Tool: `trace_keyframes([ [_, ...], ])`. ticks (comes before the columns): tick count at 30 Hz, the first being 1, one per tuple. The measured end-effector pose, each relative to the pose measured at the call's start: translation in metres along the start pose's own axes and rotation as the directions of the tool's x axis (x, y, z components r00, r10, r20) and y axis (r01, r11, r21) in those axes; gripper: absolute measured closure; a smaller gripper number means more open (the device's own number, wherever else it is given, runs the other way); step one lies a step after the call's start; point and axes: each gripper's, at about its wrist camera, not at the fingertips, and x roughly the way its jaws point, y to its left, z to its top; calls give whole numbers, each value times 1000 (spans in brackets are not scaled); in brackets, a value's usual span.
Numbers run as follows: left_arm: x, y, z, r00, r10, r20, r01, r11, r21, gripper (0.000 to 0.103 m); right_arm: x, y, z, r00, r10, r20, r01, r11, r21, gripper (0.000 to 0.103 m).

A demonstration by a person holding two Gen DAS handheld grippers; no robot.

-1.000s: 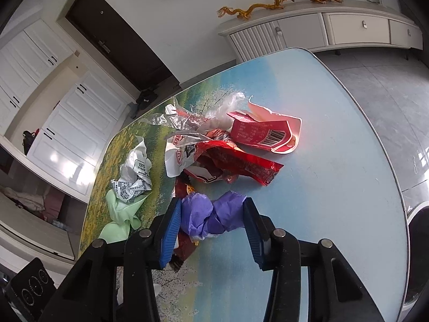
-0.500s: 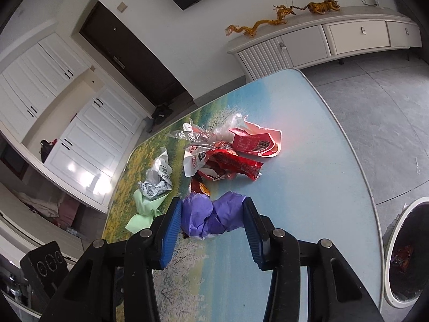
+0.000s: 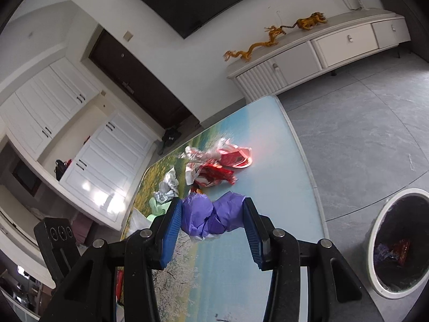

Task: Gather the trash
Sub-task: 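Carry the white cup and purple bag over the trash bin, then open both grippers over the bin to drop the cup and bag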

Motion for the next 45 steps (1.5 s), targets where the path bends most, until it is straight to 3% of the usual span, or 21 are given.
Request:
trace_keyframes([
  [11,58,-96,16,991,-91,-95,103,985,135,81,-85,-83,0,983,-115,144,97,987,130,60],
  [18,120,-167,11,967,-134,-215,181,959,218,81,-114,-156,-14,959,-234,158,186,944,273,60],
  [24,185,-220,-8,931,-141,-336,237,936,262,80,-115,-214,-27,949,-298,104,240,896,374,60],
  [30,243,-251,-31,891,-144,-431,271,930,249,79,-103,-260,-44,945,-324,40,272,849,454,56],
  [33,267,-259,-40,865,-164,-474,295,931,215,75,-99,-278,-53,940,-342,10,296,829,475,50],
  [36,284,-266,-45,843,-183,-506,312,932,182,60,-98,-293,-59,932,-363,-16,323,807,495,44],
  [38,293,-270,-47,837,-186,-515,315,933,175,52,-97,-297,-60,926,-376,-27,339,799,497,43],
  [41,296,-272,-49,831,-192,-522,319,933,166,52,-97,-301,-63,921,-388,-40,355,790,499,41],
  [45,280,-264,-42,855,-183,-485,305,934,187,52,-101,-300,-62,917,-397,-41,363,788,496,40],
])
